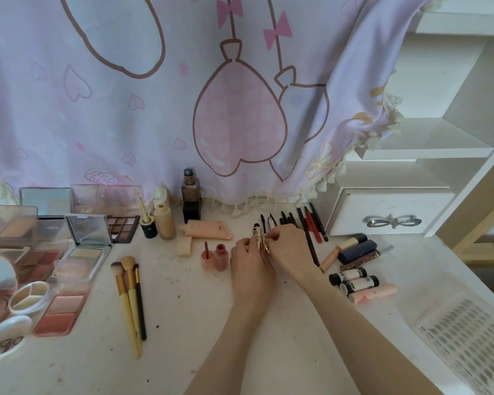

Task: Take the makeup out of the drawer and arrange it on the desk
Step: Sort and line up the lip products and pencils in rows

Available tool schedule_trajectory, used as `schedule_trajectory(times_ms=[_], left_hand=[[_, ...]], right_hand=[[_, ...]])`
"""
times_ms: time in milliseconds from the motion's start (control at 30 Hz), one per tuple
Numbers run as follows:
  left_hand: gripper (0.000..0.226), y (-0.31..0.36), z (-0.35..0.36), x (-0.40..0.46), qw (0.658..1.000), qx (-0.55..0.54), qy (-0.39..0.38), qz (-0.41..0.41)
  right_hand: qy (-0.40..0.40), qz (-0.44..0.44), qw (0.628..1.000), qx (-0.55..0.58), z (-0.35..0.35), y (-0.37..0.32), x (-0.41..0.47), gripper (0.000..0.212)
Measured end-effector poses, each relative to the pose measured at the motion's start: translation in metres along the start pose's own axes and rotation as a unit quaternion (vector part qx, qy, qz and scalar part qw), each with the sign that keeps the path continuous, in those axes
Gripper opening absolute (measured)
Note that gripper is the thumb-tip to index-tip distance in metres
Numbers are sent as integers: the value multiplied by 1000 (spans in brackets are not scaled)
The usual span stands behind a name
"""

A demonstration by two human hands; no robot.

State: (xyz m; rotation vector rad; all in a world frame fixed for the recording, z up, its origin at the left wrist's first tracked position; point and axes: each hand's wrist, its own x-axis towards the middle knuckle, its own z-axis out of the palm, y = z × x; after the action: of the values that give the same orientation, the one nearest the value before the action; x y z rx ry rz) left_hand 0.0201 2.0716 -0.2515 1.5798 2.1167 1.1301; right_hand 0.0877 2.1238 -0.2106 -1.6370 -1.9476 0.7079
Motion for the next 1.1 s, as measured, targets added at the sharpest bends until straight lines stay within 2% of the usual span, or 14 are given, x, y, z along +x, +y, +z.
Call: schedule_trajectory(times_ms=[233,467,700,867,1100], left_hand=[[34,-1,1,0,1000,-15,9,6],[33,-4,2,3,999,15,0,33],[37,-6,2,4,998,51,-9,45],[54,-4,-4,-2,996,68,-25,53],[64,-9,-9,-25,988,103,-51,102]], right_hand=[[1,-24,999,-38,0,6,-5,23],[12,-102,990,-92,2,14,-6,26],[25,-121,989,-87,-3,24,-12,28],[63,-182,974,-117,-18,33,-29,26],[65,-149,970,-182,-45,73,-56,26]])
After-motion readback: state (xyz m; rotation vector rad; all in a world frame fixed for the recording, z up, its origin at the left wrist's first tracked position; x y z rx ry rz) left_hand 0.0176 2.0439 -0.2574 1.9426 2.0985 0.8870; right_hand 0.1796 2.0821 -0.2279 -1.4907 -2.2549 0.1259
